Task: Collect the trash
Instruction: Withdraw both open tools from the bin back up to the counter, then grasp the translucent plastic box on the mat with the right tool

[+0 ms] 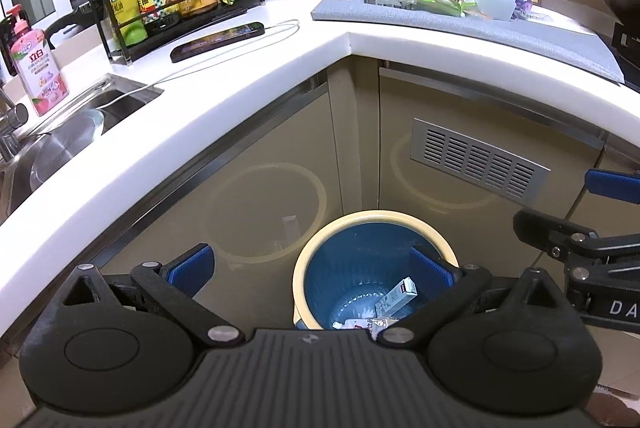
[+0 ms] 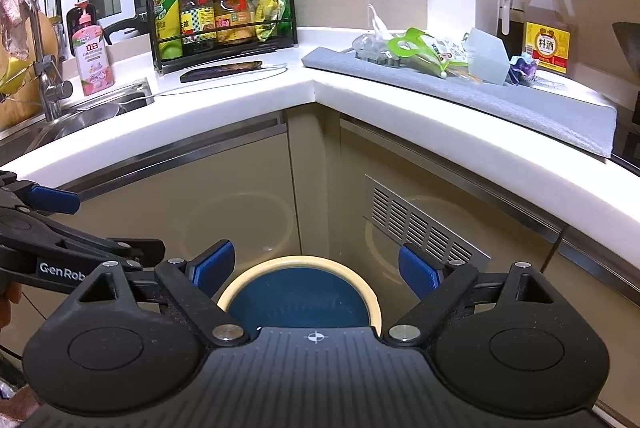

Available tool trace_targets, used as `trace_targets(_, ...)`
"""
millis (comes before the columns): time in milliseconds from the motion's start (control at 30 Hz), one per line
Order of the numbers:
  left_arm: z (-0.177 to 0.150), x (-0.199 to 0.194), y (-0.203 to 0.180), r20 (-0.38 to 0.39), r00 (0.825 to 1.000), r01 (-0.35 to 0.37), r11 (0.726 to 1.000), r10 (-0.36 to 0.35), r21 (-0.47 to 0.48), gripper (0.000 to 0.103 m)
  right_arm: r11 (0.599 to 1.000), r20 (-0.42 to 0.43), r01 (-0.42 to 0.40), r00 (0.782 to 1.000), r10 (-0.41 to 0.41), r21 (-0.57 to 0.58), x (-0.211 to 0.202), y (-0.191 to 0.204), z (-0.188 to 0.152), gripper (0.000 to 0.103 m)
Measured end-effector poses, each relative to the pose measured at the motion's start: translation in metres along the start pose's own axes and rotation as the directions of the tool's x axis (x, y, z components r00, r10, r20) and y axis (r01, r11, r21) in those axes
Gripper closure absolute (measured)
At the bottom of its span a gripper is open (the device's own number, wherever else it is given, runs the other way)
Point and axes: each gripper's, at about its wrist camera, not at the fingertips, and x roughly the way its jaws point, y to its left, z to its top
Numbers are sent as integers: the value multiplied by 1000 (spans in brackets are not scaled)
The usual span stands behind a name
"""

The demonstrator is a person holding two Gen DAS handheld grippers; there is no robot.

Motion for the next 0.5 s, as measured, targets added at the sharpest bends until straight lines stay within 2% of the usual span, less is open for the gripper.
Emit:
trace_targets(233, 19, -2, 3, 17, 1000, 21, 1000, -21, -9, 0, 999, 16, 2, 1000, -3, 36, 0, -13, 15, 12)
trace_targets(500, 54, -6, 6, 75, 997, 20, 1000, -19, -18, 0, 997, 110, 44, 993, -50, 59, 7, -46, 61, 11)
